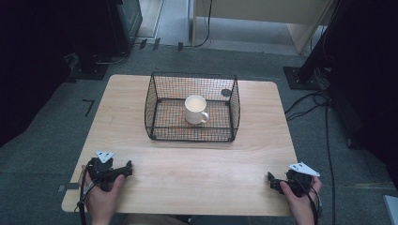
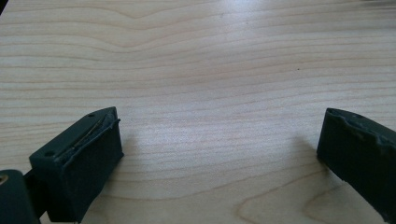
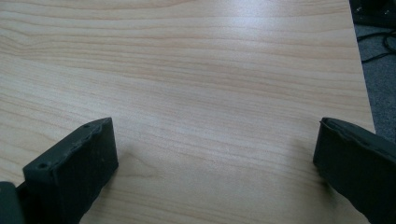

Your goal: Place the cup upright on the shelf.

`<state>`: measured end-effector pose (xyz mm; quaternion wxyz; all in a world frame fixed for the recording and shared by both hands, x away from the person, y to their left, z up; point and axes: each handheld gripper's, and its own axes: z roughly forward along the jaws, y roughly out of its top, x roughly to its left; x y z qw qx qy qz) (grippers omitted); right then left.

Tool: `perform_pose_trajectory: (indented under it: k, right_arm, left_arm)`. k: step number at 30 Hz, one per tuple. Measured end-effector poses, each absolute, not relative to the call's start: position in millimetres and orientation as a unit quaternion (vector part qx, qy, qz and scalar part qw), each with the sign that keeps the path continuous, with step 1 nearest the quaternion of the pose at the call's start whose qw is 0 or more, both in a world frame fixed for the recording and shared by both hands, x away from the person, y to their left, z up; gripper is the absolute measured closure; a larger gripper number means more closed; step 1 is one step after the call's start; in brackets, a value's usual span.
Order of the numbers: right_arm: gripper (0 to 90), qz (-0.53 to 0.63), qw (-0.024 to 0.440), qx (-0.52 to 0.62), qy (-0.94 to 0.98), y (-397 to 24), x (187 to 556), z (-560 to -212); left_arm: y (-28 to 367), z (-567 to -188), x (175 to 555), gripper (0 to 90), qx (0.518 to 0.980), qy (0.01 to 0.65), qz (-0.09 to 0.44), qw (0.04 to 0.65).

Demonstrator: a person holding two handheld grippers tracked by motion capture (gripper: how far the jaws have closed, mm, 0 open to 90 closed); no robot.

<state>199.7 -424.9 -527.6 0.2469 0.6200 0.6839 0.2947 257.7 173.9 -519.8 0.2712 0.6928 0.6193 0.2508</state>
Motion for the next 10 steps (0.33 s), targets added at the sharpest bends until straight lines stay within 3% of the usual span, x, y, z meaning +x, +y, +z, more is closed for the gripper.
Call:
perform_pose_trajectory:
  k: [10]
  right_arm:
    - [0.0,0.295,0.247,0.62,0.684,-424.8,199.6,-527.5]
  left_arm:
    - [174.4,-519.9,257.9,0.1,0.689,0.623,0.252,0.271]
